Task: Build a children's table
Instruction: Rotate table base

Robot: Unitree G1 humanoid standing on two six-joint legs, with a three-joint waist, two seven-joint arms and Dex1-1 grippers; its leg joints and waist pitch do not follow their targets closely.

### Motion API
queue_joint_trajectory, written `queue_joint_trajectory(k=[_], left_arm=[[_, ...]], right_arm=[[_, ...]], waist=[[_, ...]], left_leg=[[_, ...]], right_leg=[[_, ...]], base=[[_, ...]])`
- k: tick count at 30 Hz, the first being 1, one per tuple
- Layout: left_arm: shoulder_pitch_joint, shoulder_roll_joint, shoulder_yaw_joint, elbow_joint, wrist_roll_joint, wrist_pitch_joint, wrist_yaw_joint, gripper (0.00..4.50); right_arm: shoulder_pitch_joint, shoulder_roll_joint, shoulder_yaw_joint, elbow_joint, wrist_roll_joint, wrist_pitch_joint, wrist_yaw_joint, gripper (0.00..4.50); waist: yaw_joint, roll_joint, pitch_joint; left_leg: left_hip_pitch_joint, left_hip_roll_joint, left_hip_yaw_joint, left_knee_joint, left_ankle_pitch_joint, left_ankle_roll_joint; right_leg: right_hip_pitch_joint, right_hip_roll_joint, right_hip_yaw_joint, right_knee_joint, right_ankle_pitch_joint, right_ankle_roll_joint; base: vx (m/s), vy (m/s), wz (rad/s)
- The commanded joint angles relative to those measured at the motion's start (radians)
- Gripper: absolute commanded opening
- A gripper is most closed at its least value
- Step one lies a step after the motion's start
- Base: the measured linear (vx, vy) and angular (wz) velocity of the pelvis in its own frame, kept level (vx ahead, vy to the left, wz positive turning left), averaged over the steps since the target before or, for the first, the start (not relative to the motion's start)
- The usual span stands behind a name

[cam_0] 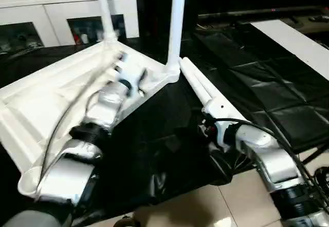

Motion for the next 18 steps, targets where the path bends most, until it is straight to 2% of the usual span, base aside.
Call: queue_joint_trajectory(k=[1, 2, 3, 4, 5, 6, 7, 8, 9, 10, 11, 14, 15, 16, 17, 18], left_arm=[[0.033, 0.048, 0.062, -0.089, -0.034, 0.024, -0.007, 0.97], [0.045, 0.059, 0.069, -0.103, -0.034, 0.023, -0.006, 0.97], [0.141, 0.143, 0.116, -0.205, -0.021, 0.033, -0.005, 0.97], [0.185, 0.176, 0.146, -0.243, -0.015, 0.041, -0.003, 0.97], [0.211, 0.195, 0.165, -0.265, -0.013, 0.045, -0.002, 0.97], [0.250, 0.220, 0.195, -0.291, -0.016, 0.053, -0.009, 0.97], [0.277, 0.235, 0.213, -0.310, -0.033, 0.066, -0.035, 0.97], [0.318, 0.254, 0.238, -0.336, -0.067, 0.067, -0.082, 0.97], [0.371, 0.282, 0.265, -0.368, -0.103, 0.064, -0.143, 0.97], [0.386, 0.291, 0.271, -0.376, -0.110, 0.063, -0.159, 0.97], [0.420, 0.312, 0.287, -0.395, -0.121, 0.064, -0.191, 0.97], [0.524, 0.371, 0.365, -0.457, -0.162, 0.103, -0.259, 0.97], [0.570, 0.388, 0.387, -0.497, -0.203, 0.111, -0.310, 0.97], [0.579, 0.391, 0.390, -0.506, -0.212, 0.113, -0.320, 0.97], [0.611, 0.387, 0.397, -0.553, -0.248, 0.115, -0.338, 0.97], [0.641, 0.369, 0.398, -0.608, -0.281, 0.131, -0.337, 0.97]], right_arm=[[-0.015, 0.013, -0.018, 0.031, -0.011, -0.002, -0.051, 3.89], [-0.019, 0.019, -0.019, 0.038, -0.010, -0.003, -0.057, 3.89], [-0.047, 0.061, -0.023, 0.086, -0.004, -0.027, -0.085, 3.89], [-0.060, 0.079, -0.024, 0.109, 0.001, -0.036, -0.094, 3.89], [-0.068, 0.089, -0.025, 0.122, 0.004, -0.041, -0.099, 3.89], [-0.079, 0.101, -0.023, 0.139, 0.008, -0.048, -0.100, 3.89], [-0.086, 0.107, -0.020, 0.148, 0.012, -0.055, -0.095, 3.89], [-0.095, 0.116, -0.017, 0.160, 0.015, -0.061, -0.091, 3.89], [-0.105, 0.125, -0.011, 0.175, 0.016, -0.069, -0.087, 3.89], [-0.108, 0.127, -0.009, 0.180, 0.016, -0.071, -0.086, 3.89], [-0.113, 0.130, -0.004, 0.188, 0.013, -0.077, -0.085, 3.89], [-0.133, 0.146, 0.009, 0.236, 0.001, -0.098, -0.087, 3.89], [-0.140, 0.153, 0.012, 0.258, -0.006, -0.111, -0.095, 3.89], [-0.141, 0.154, 0.013, 0.262, -0.007, -0.114, -0.097, 3.89], [-0.144, 0.163, 0.009, 0.273, -0.010, -0.137, -0.107, 3.89], [-0.146, 0.180, -0.007, 0.274, 0.005, -0.136, -0.118, 3.89]], waist=[[0.001, 0.012, -0.075], [0.001, 0.012, -0.075], [-0.007, 0.009, -0.072], [-0.011, 0.013, -0.072], [-0.025, 0.007, -0.068], [-0.021, 0.011, -0.070], [-0.019, 0.009, -0.066], [-0.016, 0.014, -0.067], [-0.010, 0.013, -0.065], [-0.008, 0.005, -0.066], [-0.007, 0.008, -0.063], [-0.002, 0.010, -0.062], [-0.005, 0.003, -0.060], [-0.008, 0.002, -0.057], [-0.005, 0.001, -0.059], [-0.003, 0.003, -0.058]], left_leg=[[0.024, 0.020, -0.023, -0.071, -0.294, -0.010], [0.024, 0.020, -0.023, -0.071, -0.294, -0.010], [0.029, 0.022, -0.023, -0.073, -0.326, -0.023], [0.024, 0.023, -0.028, -0.076, -0.331, -0.030], [0.013, 0.019, -0.029, -0.082, -0.332, -0.036], [0.033, 0.022, -0.024, -0.077, -0.357, -0.042], [0.037, 0.023, -0.023, -0.078, -0.372, -0.046], [0.038, 0.024, -0.025, -0.078, -0.373, -0.049], [0.041, 0.025, -0.023, -0.080, -0.383, -0.052], [0.041, 0.026, -0.023, -0.080, -0.385, -0.053], [0.038, 0.027, -0.023, -0.086, -0.396, -0.058], [0.048, 0.027, -0.023, -0.087, -0.439, -0.079], [0.038, 0.027, -0.027, -0.091, -0.443, -0.082], [0.034, 0.026, -0.026, -0.097, -0.451, -0.082], [0.049, 0.027, -0.023, -0.094, -0.481, -0.087], [0.051, 0.029, -0.023, -0.094, -0.495, -0.093]], right_leg=[[0.044, -0.039, 0.018, -0.060, -0.133, -0.227], [0.044, -0.039, 0.018, -0.060, -0.133, -0.227], [0.036, -0.040, 0.020, -0.064, -0.176, -0.215], [0.040, -0.045, 0.019, -0.059, -0.189, -0.211], [0.045, -0.040, 0.016, -0.060, -0.231, -0.185], [0.027, -0.037, 0.020, -0.069, -0.259, -0.170], [0.022, -0.035, 0.022, -0.071, -0.267, -0.171], [0.022, -0.037, 0.023, -0.068, -0.265, -0.173], [0.016, -0.037, 0.025, -0.071, -0.276, -0.174], [0.015, -0.038, 0.025, -0.071, -0.276, -0.175], [0.013, -0.036, 0.025, -0.070, -0.280, -0.170], [0.004, -0.035, 0.028, -0.068, -0.280, -0.163], [0.009, -0.041, 0.029, -0.063, -0.288, -0.164], [0.011, -0.038, 0.028, -0.067, -0.308, -0.158], [0.000, -0.035, 0.029, -0.073, -0.330, -0.150], [-0.003, -0.037, 0.033, -0.073, -0.319, -0.159]], base=[[0.000, 0.000, 0.00], [0.000, 0.000, 0.00], [0.000, 0.000, 0.00], [0.000, 0.000, 0.00], [0.000, 0.000, 0.00], [0.000, 0.000, 0.00], [0.000, 0.000, 0.00], [0.000, 0.000, 0.00], [0.000, 0.000, 0.00], [0.000, 0.000, 0.00], [0.000, 0.000, 0.00], [0.000, 0.000, 0.00], [0.000, 0.000, 0.00], [0.000, 0.000, 0.00], [0.000, 0.000, 0.00], [0.000, 0.000, 0.00]])
